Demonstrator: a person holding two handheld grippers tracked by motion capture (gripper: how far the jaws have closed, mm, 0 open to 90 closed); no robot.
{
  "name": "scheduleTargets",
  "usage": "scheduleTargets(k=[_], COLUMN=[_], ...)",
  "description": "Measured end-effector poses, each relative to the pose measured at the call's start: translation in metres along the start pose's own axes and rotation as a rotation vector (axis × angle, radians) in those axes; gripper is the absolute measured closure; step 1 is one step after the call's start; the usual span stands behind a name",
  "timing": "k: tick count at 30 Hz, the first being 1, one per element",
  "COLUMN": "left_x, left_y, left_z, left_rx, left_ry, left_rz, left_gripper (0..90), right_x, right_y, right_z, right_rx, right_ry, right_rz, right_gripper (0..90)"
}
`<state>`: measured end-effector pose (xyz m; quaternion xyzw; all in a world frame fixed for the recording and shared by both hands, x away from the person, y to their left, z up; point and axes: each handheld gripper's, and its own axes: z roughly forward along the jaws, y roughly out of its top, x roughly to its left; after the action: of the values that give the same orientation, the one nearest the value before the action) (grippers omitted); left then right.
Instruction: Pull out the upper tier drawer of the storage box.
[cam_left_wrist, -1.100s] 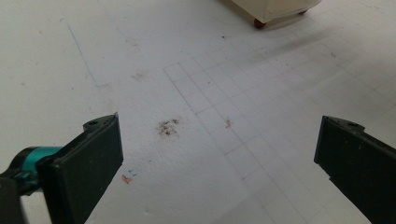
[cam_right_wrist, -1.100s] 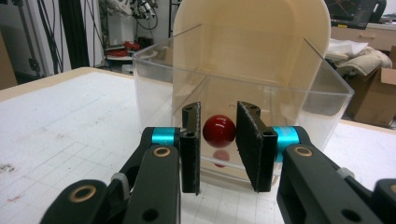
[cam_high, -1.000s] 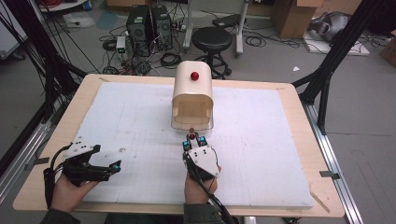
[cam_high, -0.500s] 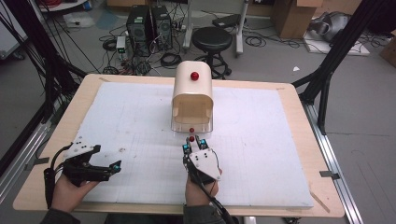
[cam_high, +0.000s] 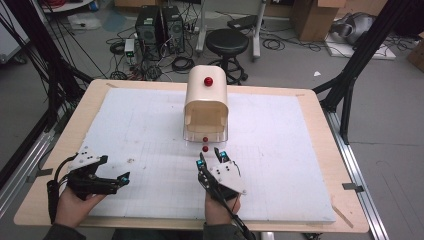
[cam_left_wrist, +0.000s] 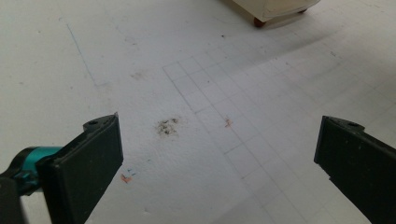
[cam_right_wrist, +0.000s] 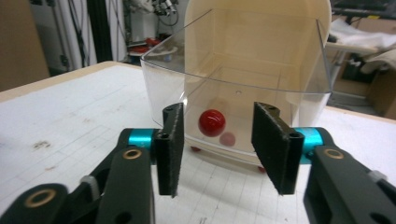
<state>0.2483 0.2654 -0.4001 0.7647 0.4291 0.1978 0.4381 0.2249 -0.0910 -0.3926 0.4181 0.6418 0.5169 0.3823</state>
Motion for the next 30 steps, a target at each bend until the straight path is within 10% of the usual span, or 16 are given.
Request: scheduleTargets(k=[30], left_x=[0.003], left_y=[-0.005], left_z=[-0.005], left_rx=[0.005], left_ry=[0.021], left_rz=[-0.022], left_gripper=[1.7], right_x=[-0.066], right_y=[0.034], right_z=[0.002], right_rx=[0.156], right_ry=[0.268], right_rz=[0.05], right_gripper=[14.5])
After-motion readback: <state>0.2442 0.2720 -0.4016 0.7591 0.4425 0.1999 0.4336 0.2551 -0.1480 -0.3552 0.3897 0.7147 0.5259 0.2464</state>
